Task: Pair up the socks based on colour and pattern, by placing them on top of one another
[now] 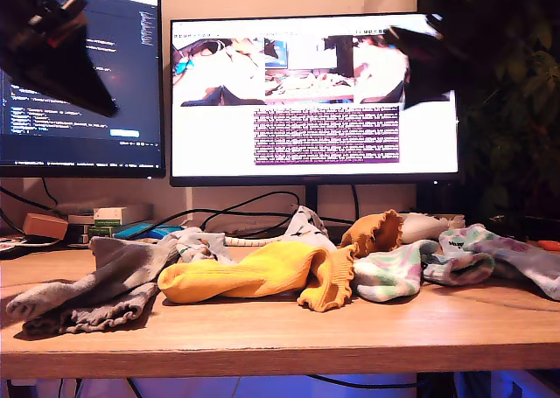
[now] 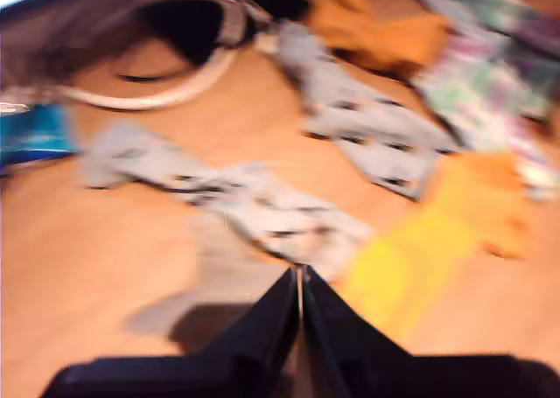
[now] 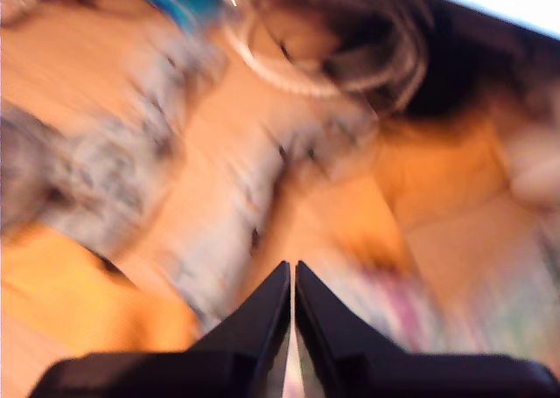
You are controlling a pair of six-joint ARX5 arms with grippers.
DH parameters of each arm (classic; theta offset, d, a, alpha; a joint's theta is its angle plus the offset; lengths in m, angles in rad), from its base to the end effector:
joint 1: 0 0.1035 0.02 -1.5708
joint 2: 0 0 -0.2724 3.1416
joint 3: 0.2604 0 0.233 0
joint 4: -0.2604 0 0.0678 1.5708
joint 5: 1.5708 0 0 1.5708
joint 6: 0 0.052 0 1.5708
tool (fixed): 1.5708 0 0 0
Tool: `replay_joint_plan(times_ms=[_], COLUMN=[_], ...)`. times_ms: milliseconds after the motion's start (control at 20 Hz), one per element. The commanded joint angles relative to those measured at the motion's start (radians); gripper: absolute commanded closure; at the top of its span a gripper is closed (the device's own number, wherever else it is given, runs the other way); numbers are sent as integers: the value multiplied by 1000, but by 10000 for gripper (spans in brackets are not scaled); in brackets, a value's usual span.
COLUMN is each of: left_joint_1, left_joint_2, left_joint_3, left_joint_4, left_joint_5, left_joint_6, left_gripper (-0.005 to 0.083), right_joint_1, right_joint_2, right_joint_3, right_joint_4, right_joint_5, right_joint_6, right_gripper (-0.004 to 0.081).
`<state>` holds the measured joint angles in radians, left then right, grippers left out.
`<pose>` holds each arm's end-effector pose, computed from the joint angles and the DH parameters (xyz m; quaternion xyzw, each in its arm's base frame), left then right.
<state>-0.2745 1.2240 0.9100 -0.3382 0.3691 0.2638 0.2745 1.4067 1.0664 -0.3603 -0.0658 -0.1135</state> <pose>0.2380 -0.0865 0.2766 0.1032 0.2778 -0.3391 0.8929 0.2871 0.0844 0.2765 -0.0882 0.3317 0.1781 0.9222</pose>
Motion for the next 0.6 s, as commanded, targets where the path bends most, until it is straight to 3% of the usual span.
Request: replay_joint_plan(times_ms=[0, 50, 200, 450, 550], left_joint_1=[-30, -45, -82, -101, -114], left_joint_2=[1, 1, 1, 1, 1], left_joint_3=[-15, -15, -15, -15, -15], left_joint_4=[10, 18, 27, 30, 33], left_joint_5=[20, 20, 19, 29, 91], left_joint_6=[-6, -7, -6, -3, 1], left_gripper=[797, 797, 797, 797, 797], right_joint_1=[-57, -90, -171, -242, -255], right_joint_2=[15, 17, 59, 152, 204], right_joint_3=[-14, -14, -13, -4, 14], right_joint_4=[-50, -75, -148, -147, -132], right_joint_5=[45, 65, 61, -10, -10], right_joint_6=[37, 40, 39, 46, 46], right_gripper=[773, 724, 379, 352, 342])
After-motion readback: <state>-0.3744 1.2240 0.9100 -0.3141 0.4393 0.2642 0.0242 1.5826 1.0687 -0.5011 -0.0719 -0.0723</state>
